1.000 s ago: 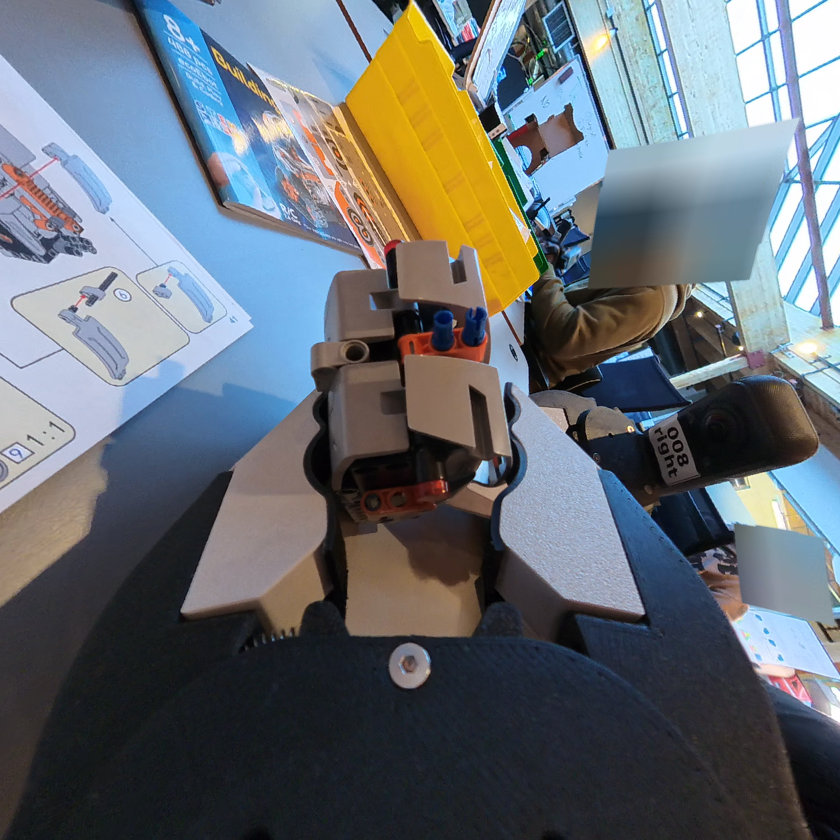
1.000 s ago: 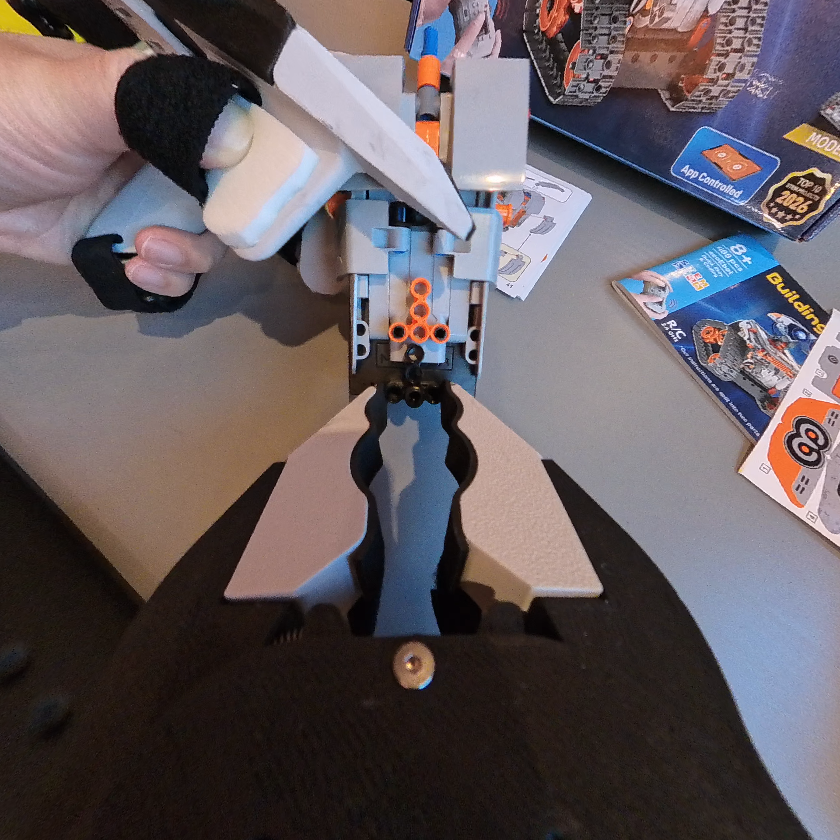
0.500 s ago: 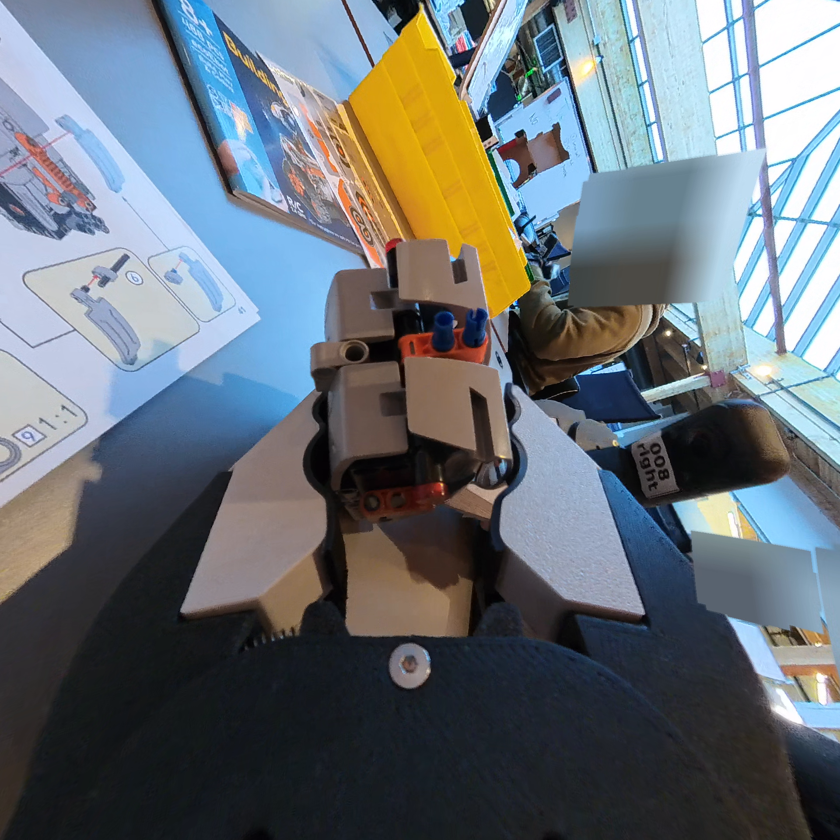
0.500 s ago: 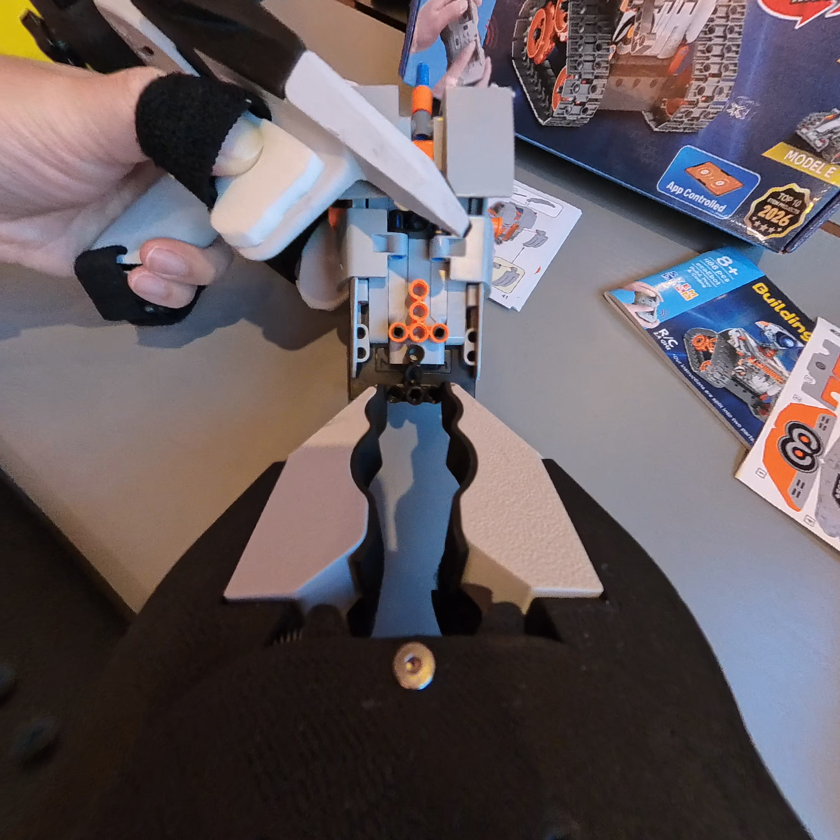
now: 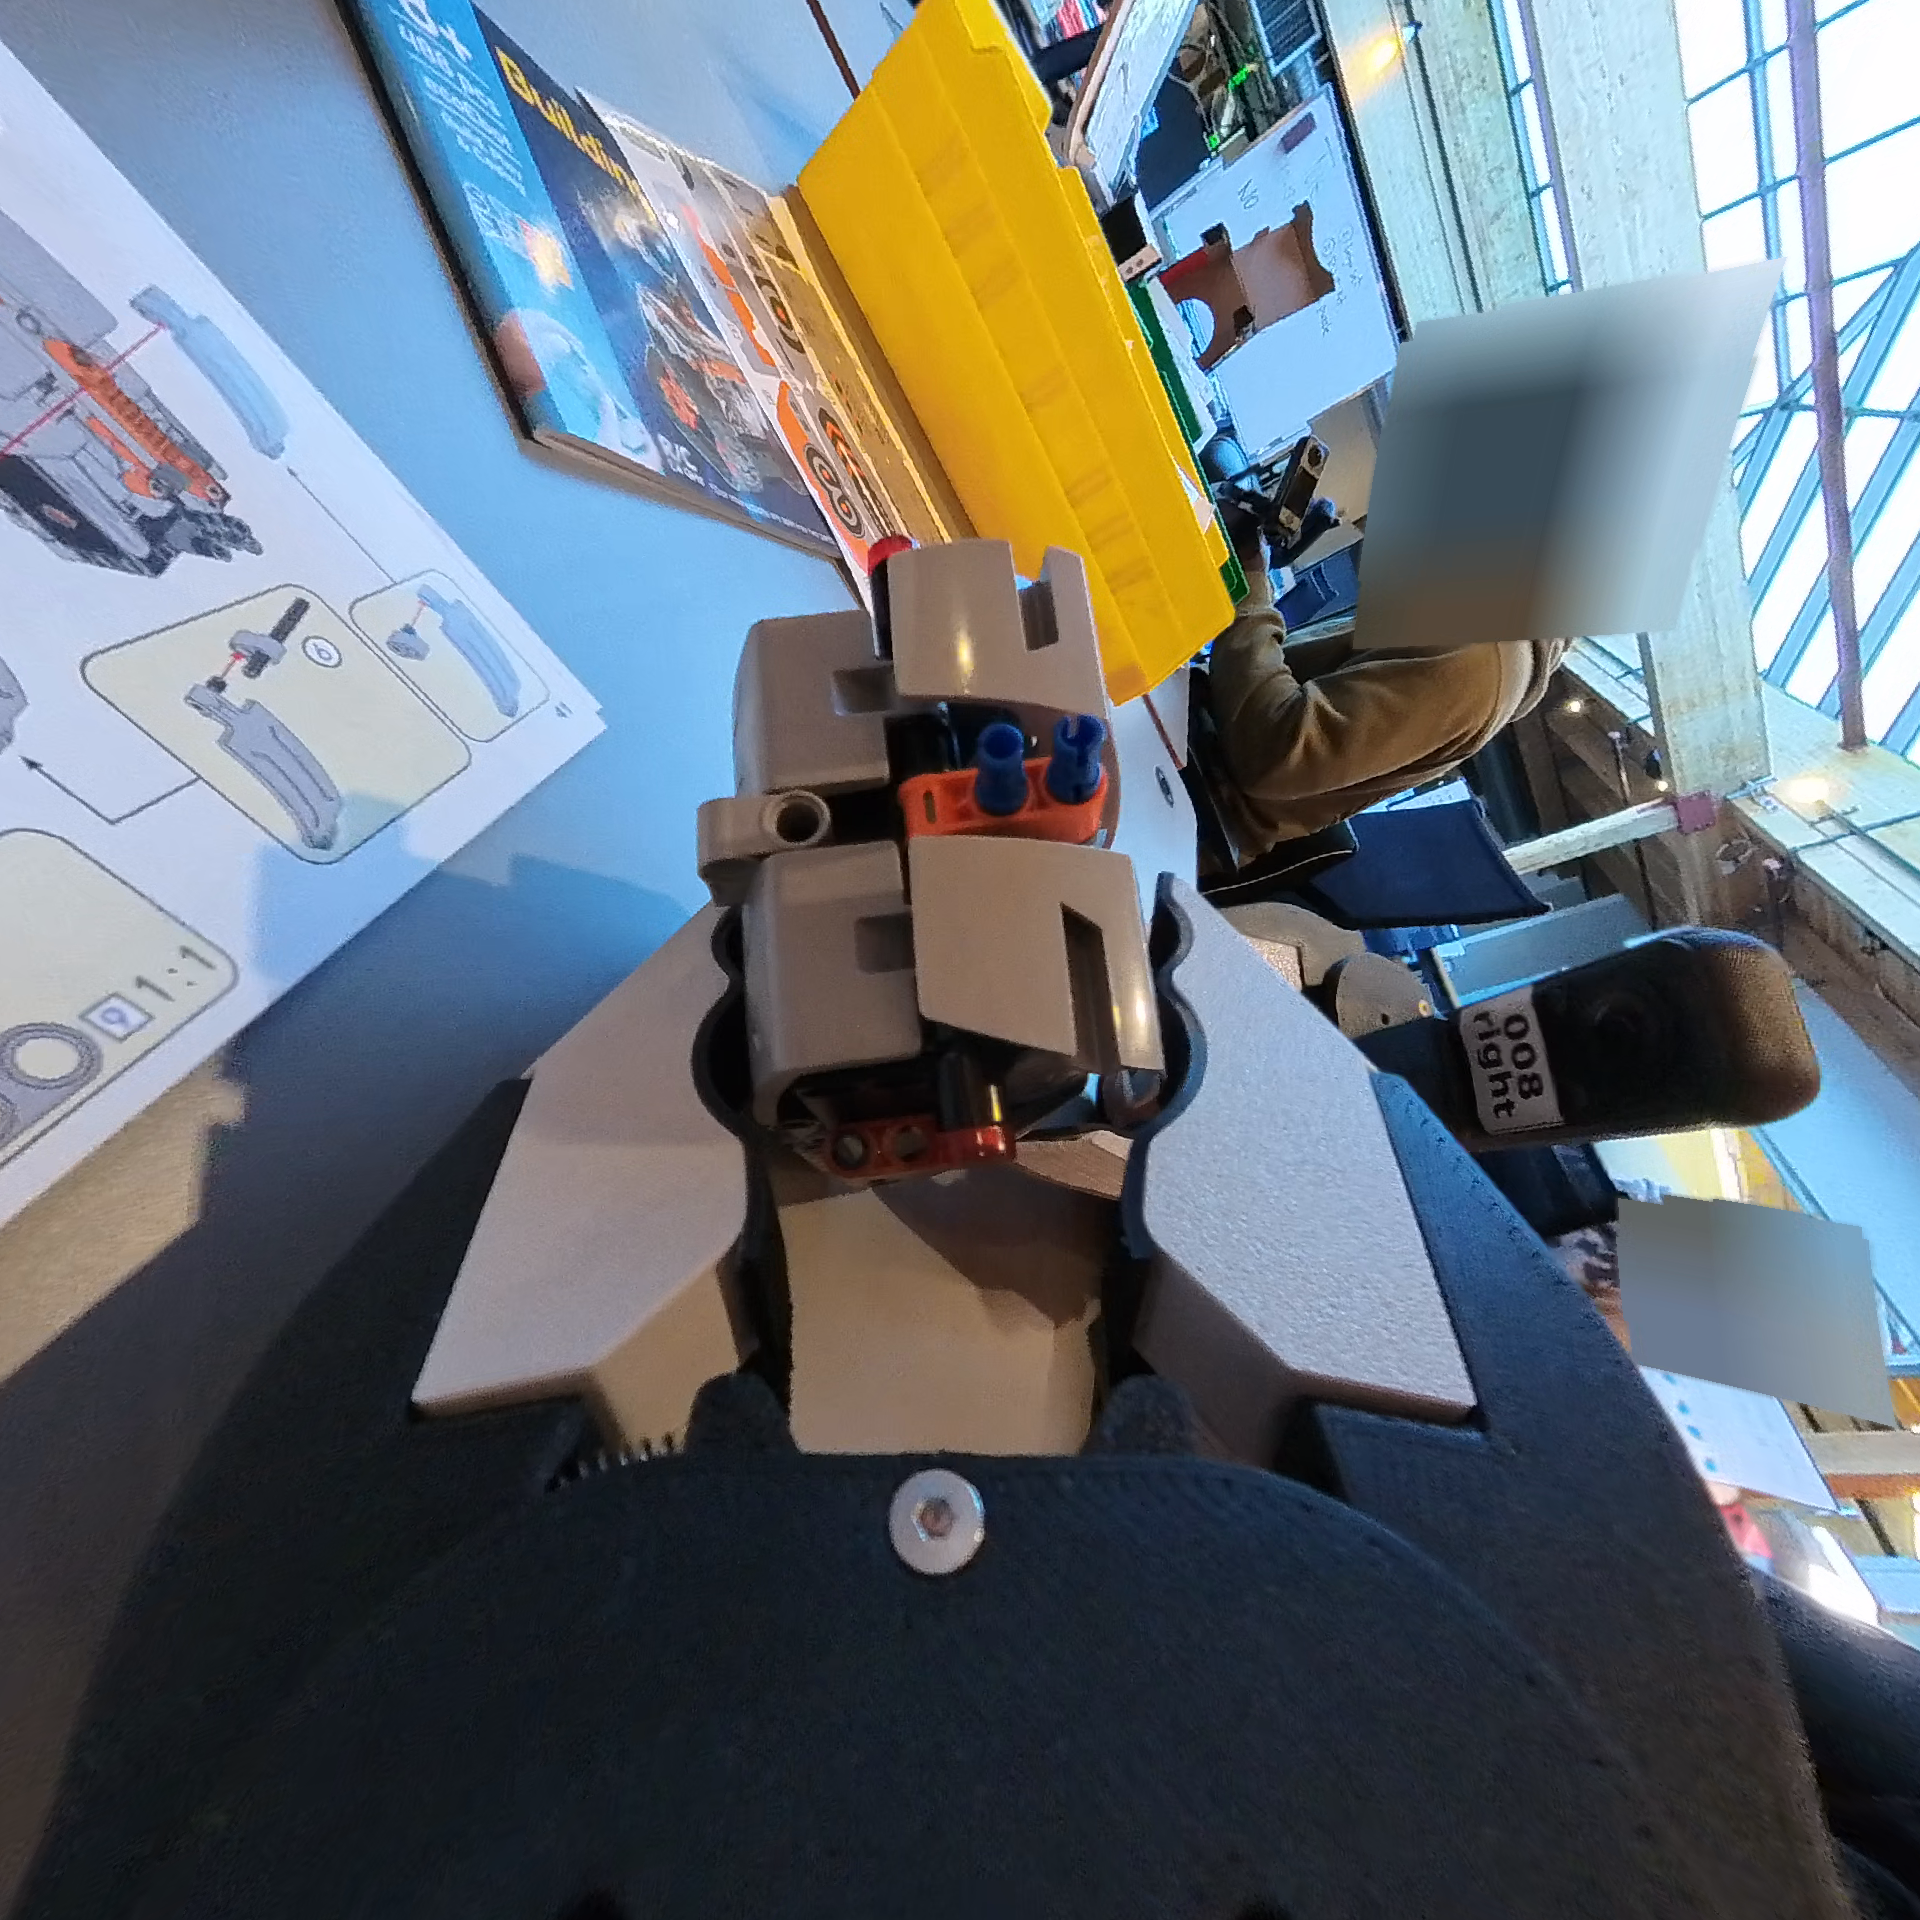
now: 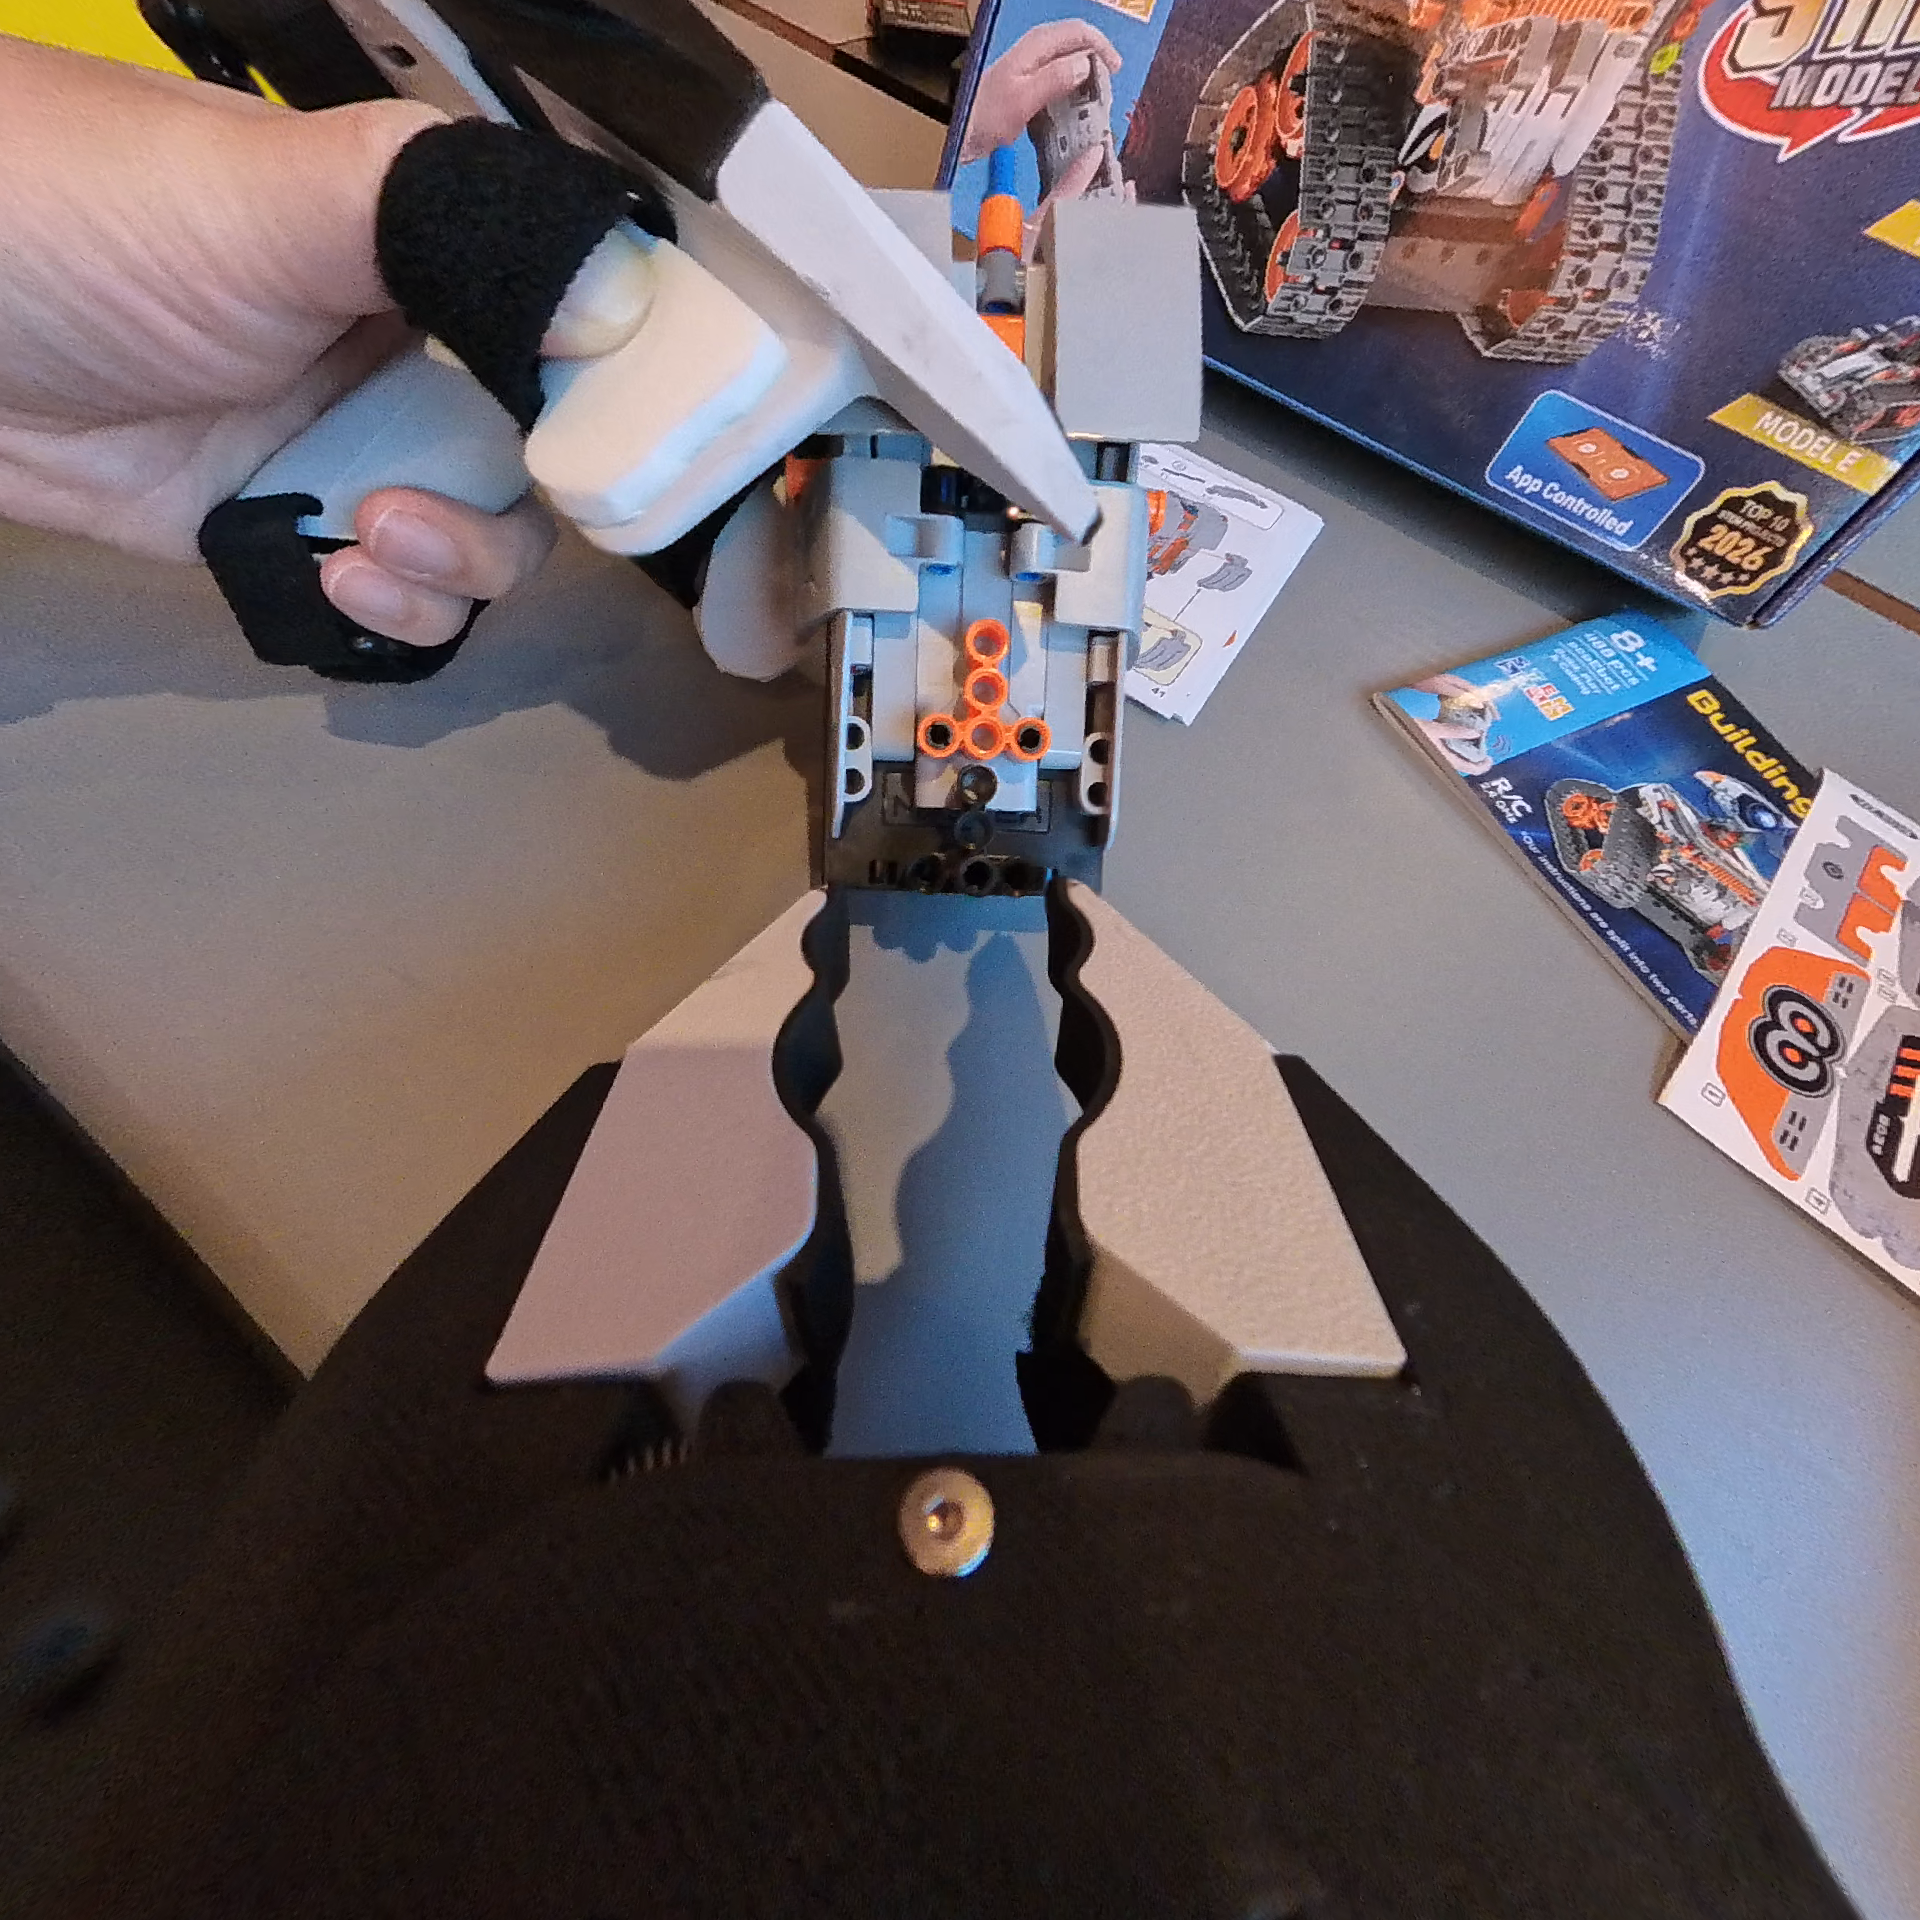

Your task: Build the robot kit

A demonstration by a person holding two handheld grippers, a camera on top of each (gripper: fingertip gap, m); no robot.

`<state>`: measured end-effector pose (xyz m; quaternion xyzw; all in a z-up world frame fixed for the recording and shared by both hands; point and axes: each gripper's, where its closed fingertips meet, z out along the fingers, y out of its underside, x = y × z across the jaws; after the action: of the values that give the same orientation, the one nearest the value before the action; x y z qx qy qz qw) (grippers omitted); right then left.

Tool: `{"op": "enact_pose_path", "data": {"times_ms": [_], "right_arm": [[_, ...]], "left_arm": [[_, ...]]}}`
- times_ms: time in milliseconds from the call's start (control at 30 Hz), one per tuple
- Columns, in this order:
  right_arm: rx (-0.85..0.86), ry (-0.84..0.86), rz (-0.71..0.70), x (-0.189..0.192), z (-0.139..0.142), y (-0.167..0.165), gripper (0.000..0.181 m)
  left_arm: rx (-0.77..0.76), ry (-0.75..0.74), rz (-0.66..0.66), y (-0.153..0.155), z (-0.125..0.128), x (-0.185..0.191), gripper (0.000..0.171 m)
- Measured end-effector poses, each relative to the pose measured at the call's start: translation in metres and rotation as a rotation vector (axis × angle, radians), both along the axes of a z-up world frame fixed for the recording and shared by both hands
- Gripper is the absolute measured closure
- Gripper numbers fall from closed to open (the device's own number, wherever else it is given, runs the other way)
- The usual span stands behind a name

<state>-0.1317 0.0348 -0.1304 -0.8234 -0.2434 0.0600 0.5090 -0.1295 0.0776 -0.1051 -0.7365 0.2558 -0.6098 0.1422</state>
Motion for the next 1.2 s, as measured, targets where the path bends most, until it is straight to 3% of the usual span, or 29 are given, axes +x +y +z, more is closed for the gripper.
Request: {"op": "enact_pose_path", "data": {"times_ms": [233, 500, 667, 767, 1200], "right_arm": [[0.010, 0.008, -0.013, 0.002, 0.002, 0.001, 0.150], [0.044, 0.121, -0.017, 0.006, 0.014, 0.002, 0.149], [-0.013, 0.072, -0.020, 0.004, 0.003, 0.004, 0.147], [-0.039, 0.033, -0.021, 0.003, -0.003, 0.004, 0.154], [-0.035, 0.006, -0.029, 0.002, -0.003, 0.005, 0.158]], "left_arm": [[-0.066, -0.016, -0.004, 0.003, -0.002, -0.003, 0.099], [0.000, 0.010, -0.008, 0.000, 0.000, -0.001, 0.099], [0.093, 0.045, -0.011, -0.006, 0.002, 0.002, 0.099], [0.122, 0.057, -0.017, -0.009, 0.003, 0.003, 0.099], [0.105, 0.047, -0.010, -0.007, 0.003, 0.003, 0.099]]}}
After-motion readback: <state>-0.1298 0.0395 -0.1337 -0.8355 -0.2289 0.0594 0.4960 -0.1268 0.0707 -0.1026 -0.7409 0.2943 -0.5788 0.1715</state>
